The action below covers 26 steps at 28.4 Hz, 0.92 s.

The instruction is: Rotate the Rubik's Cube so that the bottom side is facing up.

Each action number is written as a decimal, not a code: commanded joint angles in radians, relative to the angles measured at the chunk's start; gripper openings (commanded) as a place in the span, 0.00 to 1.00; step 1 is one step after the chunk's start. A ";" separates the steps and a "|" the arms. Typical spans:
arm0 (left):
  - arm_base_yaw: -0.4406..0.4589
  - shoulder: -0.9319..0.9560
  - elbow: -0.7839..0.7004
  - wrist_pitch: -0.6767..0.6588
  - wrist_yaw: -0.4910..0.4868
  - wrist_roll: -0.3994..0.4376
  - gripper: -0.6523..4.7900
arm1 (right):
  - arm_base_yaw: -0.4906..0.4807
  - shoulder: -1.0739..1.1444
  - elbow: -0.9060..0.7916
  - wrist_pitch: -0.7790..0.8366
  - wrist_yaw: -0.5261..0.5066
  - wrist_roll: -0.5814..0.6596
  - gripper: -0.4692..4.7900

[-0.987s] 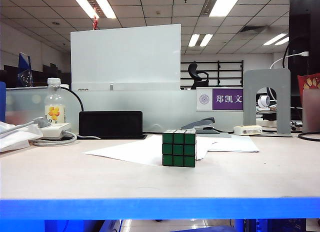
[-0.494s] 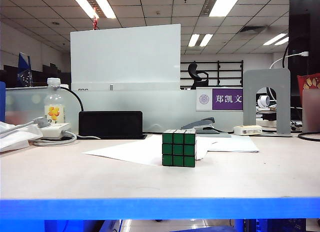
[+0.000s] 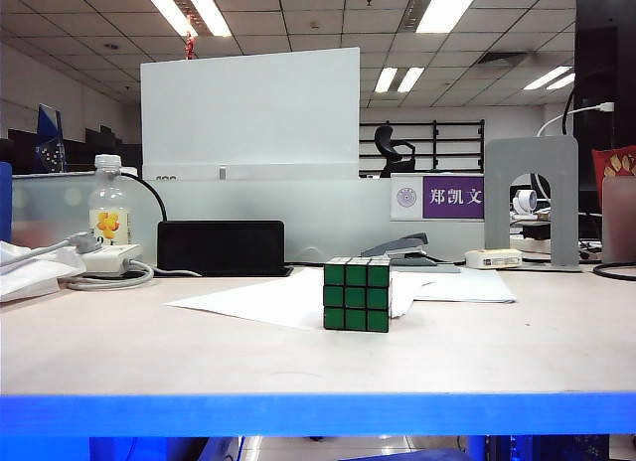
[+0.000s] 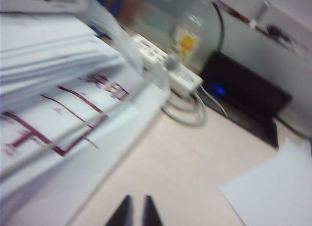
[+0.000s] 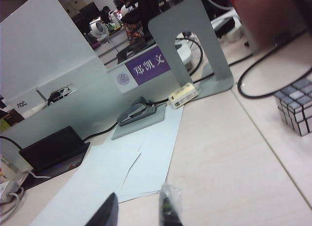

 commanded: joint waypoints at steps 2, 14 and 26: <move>0.048 -0.062 -0.032 0.026 -0.011 -0.005 0.21 | 0.026 0.000 -0.022 0.016 -0.001 -0.021 0.31; 0.161 -0.197 -0.239 0.008 -0.027 -0.211 0.22 | 0.441 0.000 -0.145 0.046 0.321 -0.007 0.31; 0.211 -0.314 -0.288 0.031 0.113 0.237 0.22 | 1.045 0.002 -0.287 0.158 0.836 -0.073 0.31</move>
